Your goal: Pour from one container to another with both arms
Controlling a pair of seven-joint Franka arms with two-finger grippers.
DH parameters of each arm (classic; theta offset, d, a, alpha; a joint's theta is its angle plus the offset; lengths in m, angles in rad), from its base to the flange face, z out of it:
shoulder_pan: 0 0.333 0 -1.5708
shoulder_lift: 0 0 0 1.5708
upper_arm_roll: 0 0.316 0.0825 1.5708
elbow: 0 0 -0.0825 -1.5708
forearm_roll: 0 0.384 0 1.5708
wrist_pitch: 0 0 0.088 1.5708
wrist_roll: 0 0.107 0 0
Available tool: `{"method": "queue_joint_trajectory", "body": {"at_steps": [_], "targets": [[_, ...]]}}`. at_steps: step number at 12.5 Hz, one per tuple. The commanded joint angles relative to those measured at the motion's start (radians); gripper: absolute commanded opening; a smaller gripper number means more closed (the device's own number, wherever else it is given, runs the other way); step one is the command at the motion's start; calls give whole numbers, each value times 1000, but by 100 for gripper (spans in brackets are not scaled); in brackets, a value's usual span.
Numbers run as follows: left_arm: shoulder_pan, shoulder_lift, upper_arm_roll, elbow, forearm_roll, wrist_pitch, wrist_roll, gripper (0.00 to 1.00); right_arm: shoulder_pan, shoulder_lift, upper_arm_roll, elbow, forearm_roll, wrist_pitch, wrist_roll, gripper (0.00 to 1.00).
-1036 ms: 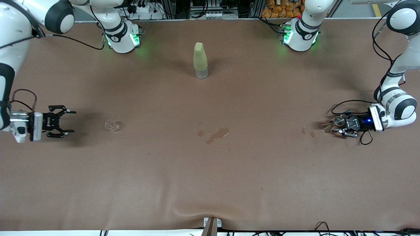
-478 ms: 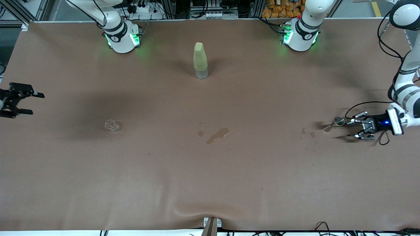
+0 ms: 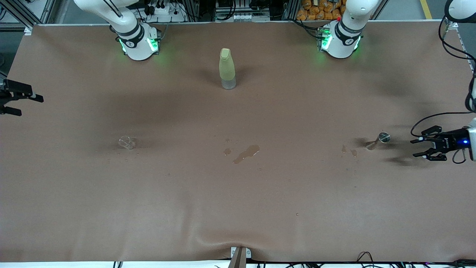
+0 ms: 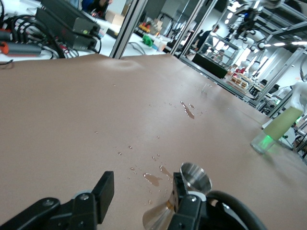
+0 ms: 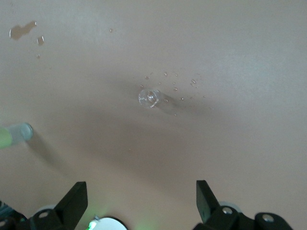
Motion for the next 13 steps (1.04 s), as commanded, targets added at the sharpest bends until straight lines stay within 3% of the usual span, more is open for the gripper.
{"method": "queue_joint_trajectory", "body": {"at_steps": [1, 3, 7, 8, 11, 13], "targets": [[-49, -49, -9, 48, 32, -11, -223, 57, 4, -51, 58, -1, -41, 0, 134, 100], [-57, -87, -14, 49, 34, -6, -465, 57, -1, -51, 95, 24, -63, -5, 218, 100], [-124, -222, -9, 52, 161, 20, -564, 59, 47, -50, 101, 68, -109, -31, 361, 100], [-137, -247, -8, 52, 173, 20, -616, 60, 35, -51, 133, 80, -127, -31, 401, 100], [-190, -324, -6, 52, 220, 44, -750, 71, -120, -60, 320, 81, -157, -29, 444, 100], [-229, -371, -12, 52, 320, 98, -819, 74, -210, -70, 431, 81, -172, -29, 485, 100]]}}
